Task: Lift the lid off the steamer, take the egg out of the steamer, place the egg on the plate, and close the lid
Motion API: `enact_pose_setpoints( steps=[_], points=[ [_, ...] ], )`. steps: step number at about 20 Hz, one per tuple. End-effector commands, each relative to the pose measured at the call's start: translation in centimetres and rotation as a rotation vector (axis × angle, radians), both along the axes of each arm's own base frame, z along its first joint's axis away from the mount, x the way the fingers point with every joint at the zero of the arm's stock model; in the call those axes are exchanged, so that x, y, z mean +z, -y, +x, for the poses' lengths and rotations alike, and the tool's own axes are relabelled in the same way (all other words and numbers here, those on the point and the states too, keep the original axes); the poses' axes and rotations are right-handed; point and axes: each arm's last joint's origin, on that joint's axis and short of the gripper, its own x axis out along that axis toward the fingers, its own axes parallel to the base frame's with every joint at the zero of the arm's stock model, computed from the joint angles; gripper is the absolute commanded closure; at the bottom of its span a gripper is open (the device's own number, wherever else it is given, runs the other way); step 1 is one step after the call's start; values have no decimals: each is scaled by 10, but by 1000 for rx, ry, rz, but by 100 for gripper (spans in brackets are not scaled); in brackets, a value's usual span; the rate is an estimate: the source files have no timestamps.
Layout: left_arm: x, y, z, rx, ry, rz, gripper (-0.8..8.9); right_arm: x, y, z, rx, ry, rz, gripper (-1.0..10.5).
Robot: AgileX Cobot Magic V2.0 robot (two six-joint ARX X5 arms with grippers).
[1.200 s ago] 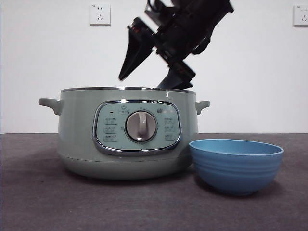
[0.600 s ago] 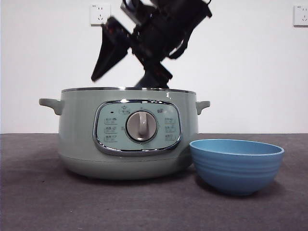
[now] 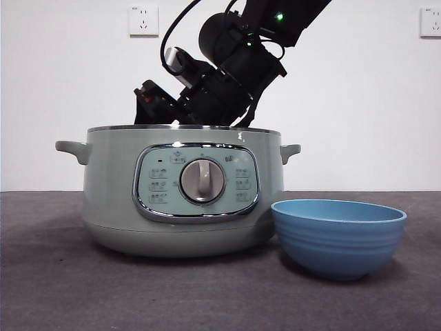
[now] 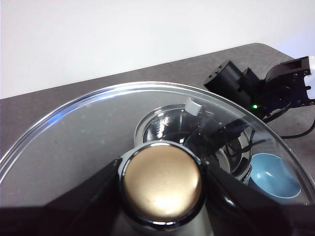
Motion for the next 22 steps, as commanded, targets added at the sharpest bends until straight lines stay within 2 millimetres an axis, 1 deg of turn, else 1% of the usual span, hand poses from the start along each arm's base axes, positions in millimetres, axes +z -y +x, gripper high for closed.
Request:
enact_pose_setpoints(
  steps=[1,3,8,10,12,15,16,17,19,21,22],
  points=[
    [5,-1,-3,-1,45,-32,822,-5,-7,0,9,8,14,478],
    [5,-1,-3,-1,43,-31,822,-5,-8,-1,10,9,18,478],
    [5,-1,-3,-1,40,-29,822,-26,-15,0,33,-37,7,479],
    [5,-1,-3,-1,40,-29,822,-26,-16,0,35,-26,16,483],
    [5,-1,-3,-1,40,-28,822,-25,-17,1,36,-17,24,603],
    [5,-1,-3,-1,40,-26,822,-25,-17,2,36,-11,29,654],
    [5,-1,-3,-1,40,-26,822,-24,-18,2,36,-1,37,737],
    [5,-1,-3,-1,40,-26,822,-24,-18,3,36,7,44,764],
    [4,-2,-3,-1,38,-24,822,-24,-18,3,31,2,45,769],
    [3,-2,-3,-1,23,-16,822,-24,-18,3,31,3,46,890],
    [2,-2,-4,-1,16,-11,822,-23,-18,3,31,4,47,887]
  ],
)
